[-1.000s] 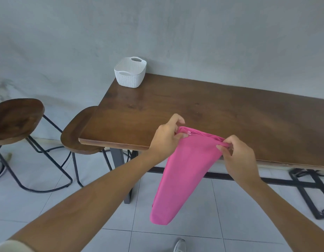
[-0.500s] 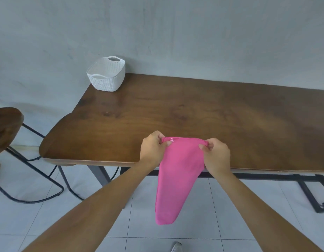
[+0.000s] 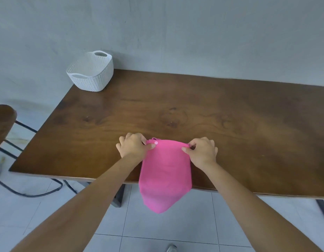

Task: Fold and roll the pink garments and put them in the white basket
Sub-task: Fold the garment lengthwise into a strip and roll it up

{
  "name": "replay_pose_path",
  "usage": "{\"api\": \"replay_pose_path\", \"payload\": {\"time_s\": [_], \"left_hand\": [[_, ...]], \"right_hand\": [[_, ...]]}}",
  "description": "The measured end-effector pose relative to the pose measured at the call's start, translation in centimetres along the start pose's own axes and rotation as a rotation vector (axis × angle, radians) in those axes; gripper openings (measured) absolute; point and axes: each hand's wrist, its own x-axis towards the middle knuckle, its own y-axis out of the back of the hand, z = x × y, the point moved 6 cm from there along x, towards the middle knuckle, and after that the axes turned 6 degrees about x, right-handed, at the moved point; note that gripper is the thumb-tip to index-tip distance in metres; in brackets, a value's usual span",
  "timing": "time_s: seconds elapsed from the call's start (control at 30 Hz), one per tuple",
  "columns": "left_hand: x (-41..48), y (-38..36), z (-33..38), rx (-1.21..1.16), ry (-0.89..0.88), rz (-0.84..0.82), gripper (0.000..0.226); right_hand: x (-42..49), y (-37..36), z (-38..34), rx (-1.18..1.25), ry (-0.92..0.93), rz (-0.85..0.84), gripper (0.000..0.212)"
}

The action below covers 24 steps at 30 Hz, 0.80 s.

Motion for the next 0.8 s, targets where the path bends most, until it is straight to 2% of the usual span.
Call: {"api": "replay_pose_path", "payload": {"time_s": [0.3,0.47,0.8], "left_hand": [[4.4,0.6,2.9,0.057,0.142,-0.030,0.040],[7.2,0.5,3.9,0.066,0.186,-0.023,0.046],[14.1,0.8,5.7,0.114,0.196,-0.042,0.047]], "right_hand": [[6.5,0.6,-1.5,-0.019,-0.085,-0.049,0.018],[10.1,0.4,-2.2,-0.036,-0.124,-0.080,0.028],[16.4,0.7,-4.0,-0.077,-0.206,-0.081,0.039]]}}
